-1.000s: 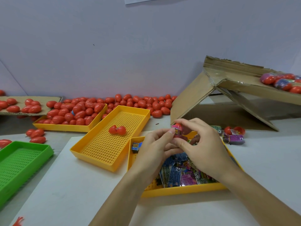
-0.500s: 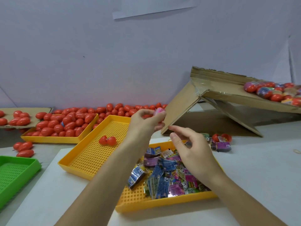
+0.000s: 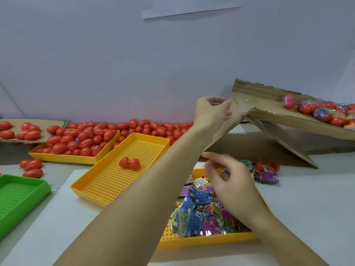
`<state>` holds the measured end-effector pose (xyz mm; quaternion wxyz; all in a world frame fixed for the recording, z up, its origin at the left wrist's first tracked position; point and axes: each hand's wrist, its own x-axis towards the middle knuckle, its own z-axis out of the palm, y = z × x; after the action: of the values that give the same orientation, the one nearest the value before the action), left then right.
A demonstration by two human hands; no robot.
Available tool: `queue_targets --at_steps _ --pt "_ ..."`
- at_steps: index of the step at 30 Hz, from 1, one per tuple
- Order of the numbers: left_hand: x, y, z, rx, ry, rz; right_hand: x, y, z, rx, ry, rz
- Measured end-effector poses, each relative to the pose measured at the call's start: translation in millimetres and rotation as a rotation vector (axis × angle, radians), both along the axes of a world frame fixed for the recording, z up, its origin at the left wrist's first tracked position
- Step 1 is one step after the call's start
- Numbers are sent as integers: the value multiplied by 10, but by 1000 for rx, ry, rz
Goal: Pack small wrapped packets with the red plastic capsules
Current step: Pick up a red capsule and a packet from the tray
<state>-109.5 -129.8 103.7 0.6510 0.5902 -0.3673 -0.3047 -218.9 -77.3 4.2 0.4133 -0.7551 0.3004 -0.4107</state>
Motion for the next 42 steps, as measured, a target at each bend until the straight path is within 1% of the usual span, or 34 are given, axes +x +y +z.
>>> queue_targets --at_steps 2,5,8,11,14,16,19,22,25,28,30,33,37,39,40,42 --pt "205 125 -204 86 -189 114 2 2 2 -34 30 0" --pt "555 365 -488 243 -498 175 -2 6 -4 -60 59 17" --pt "891 540 -642 302 -764 234 3 11 -18 -53 84 33" --pt "1140 496 -695 369 -1004 222 11 7 -30 -52 94 39" --pt "1174 366 -729 512 -1283 170 12 6 -44 -58 99 47" --pt "1127 286 -765 603 -1415 119 12 5 -50 -59 103 52" --pt "1076 176 -849 668 -1493 102 12 2 -52 -52 93 50" --pt "1062 129 -881 652 -1509 175 16 0 -48 -46 90 49" --pt "1067 144 -899 644 -1527 197 16 5 -37 -49 99 41" --pt "1029 221 -834 554 -1482 251 15 6 -33 -52 103 32" --pt "947 342 -765 409 -1340 254 15 4 -33 -51 97 31" --pt "754 623 -682 195 -984 176 12 -2 -35 -52 77 21" --pt "458 1054 -681 53 -657 117 14 -17 -44 -3 13 -27" --pt "335 1248 -744 4 -541 67 19 -21 -26 40 -21 -43" --pt "287 1329 -781 -11 -516 48 19 -15 -11 56 -38 -36" --pt "219 1436 -845 -26 -527 20 14 8 21 79 -49 14"
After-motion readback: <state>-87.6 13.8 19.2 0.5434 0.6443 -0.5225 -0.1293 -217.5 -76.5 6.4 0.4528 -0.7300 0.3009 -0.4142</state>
